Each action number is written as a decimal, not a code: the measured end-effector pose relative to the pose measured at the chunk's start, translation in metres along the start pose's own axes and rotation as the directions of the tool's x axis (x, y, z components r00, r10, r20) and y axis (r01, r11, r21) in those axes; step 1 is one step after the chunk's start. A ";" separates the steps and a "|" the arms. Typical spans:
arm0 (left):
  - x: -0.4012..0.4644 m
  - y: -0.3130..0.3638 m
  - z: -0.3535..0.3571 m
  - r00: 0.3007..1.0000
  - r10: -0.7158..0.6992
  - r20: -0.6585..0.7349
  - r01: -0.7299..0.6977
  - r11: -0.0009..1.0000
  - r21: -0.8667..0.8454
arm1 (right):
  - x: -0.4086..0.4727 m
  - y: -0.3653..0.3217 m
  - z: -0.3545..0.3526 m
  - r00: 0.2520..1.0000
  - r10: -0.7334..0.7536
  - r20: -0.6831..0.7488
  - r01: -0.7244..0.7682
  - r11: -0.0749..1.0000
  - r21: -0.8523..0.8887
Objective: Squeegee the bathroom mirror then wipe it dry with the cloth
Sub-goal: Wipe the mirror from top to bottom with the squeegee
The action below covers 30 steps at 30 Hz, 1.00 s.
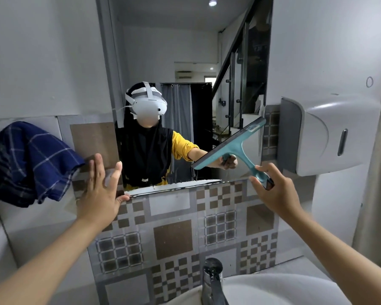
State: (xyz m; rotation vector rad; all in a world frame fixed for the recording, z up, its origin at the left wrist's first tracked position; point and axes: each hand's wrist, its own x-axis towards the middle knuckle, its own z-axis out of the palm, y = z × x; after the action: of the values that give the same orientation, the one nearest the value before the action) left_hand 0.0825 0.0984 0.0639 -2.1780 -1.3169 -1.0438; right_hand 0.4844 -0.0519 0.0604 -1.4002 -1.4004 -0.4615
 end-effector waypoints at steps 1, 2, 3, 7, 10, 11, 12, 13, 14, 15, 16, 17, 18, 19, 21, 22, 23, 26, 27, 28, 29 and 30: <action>0.000 0.000 -0.001 1.000 0.000 0.001 0.000 1.000 -0.001 | -0.004 -0.002 0.003 0.999 0.036 -0.002 -0.036 0.999 0.037; 0.000 0.001 -0.001 1.000 0.000 0.001 0.000 1.000 -0.004 | -0.009 -0.005 0.006 0.997 0.080 -0.003 -0.079 0.994 0.078; 0.000 0.001 -0.001 1.000 0.000 0.003 0.000 1.000 -0.005 | -0.015 -0.007 0.011 0.992 0.129 -0.002 -0.127 0.984 0.121; 0.000 0.000 0.000 1.000 0.006 0.006 -0.006 1.000 -0.008 | -0.035 -0.024 0.028 0.962 0.274 0.008 -0.265 0.922 0.282; 0.000 0.001 -0.001 1.000 0.000 0.015 0.000 1.000 -0.017 | -0.043 -0.039 0.038 0.927 0.375 -0.008 -0.349 0.870 0.348; 0.000 0.001 -0.002 1.000 -0.001 0.017 0.002 1.000 -0.015 | -0.045 -0.043 0.042 0.915 0.404 -0.010 -0.372 0.852 0.368; 0.000 0.002 -0.003 1.000 -0.003 0.020 0.004 1.000 -0.015 | -0.047 -0.047 0.045 0.904 0.428 -0.012 -0.389 0.833 0.393; 0.000 0.002 -0.003 1.000 -0.004 0.021 0.005 1.000 -0.019 | -0.048 -0.051 0.048 0.893 0.450 -0.015 -0.403 0.814 0.418; 0.000 0.002 -0.003 1.000 -0.003 0.023 0.004 1.000 -0.024 | -0.050 -0.055 0.050 0.883 0.470 -0.020 -0.415 0.798 0.438; 0.000 0.001 -0.002 1.000 -0.001 0.023 0.002 1.000 -0.029 | -0.051 -0.058 0.053 0.873 0.487 -0.026 -0.423 0.783 0.456; 0.000 0.001 -0.002 1.000 0.001 0.023 -0.001 1.000 -0.031 | -0.052 -0.063 0.055 0.864 0.502 -0.032 -0.429 0.768 0.475; 0.000 0.001 -0.002 1.000 0.002 0.026 -0.001 0.999 -0.032 | -0.053 -0.067 0.057 0.856 0.515 -0.034 -0.434 0.754 0.494; 0.000 0.001 -0.002 1.000 0.001 0.030 0.000 0.999 -0.035 | -0.055 -0.070 0.059 0.849 0.527 -0.033 -0.439 0.738 0.513; 0.000 0.002 -0.002 0.999 0.001 0.032 0.000 0.999 -0.038 | -0.056 -0.074 0.062 0.840 0.542 -0.031 -0.446 0.722 0.529; 0.000 0.002 -0.003 0.999 0.002 0.032 -0.001 0.999 -0.037 | -0.058 -0.079 0.066 0.818 0.574 -0.032 -0.468 0.697 0.542; 0.000 0.002 -0.003 1.000 0.001 0.030 0.000 0.999 -0.037 | -0.059 -0.080 0.067 0.805 0.593 -0.029 -0.485 0.685 0.544; 0.000 0.002 -0.003 1.000 0.000 0.029 0.001 0.999 -0.039 | -0.058 -0.082 0.068 0.790 0.613 -0.022 -0.502 0.666 0.552; 0.000 0.002 -0.002 0.999 0.001 0.035 0.000 0.999 -0.038 | -0.057 -0.091 0.069 0.731 0.682 0.009 -0.544 0.575 0.612; 0.000 0.002 -0.002 0.999 0.004 0.036 -0.003 0.999 -0.036 | -0.057 -0.094 0.069 0.715 0.699 0.018 -0.553 0.549 0.627; 0.001 0.001 -0.002 0.999 0.009 0.036 -0.007 0.999 -0.034 | -0.056 -0.097 0.070 0.703 0.711 0.026 -0.558 0.528 0.640; 0.000 0.001 -0.001 0.999 0.013 0.034 -0.012 0.999 -0.034 | -0.056 -0.102 0.071 0.690 0.723 0.034 -0.563 0.507 0.652; 0.000 0.001 -0.001 0.999 0.016 0.031 -0.015 0.999 -0.035 | -0.056 -0.106 0.072 0.675 0.736 0.043 -0.570 0.484 0.664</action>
State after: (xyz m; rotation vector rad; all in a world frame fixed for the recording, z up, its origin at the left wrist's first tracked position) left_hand 0.0830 0.0973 0.0651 -2.2353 -1.3031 -1.0378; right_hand 0.3484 -0.0438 0.0283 -1.1279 -0.5886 0.3436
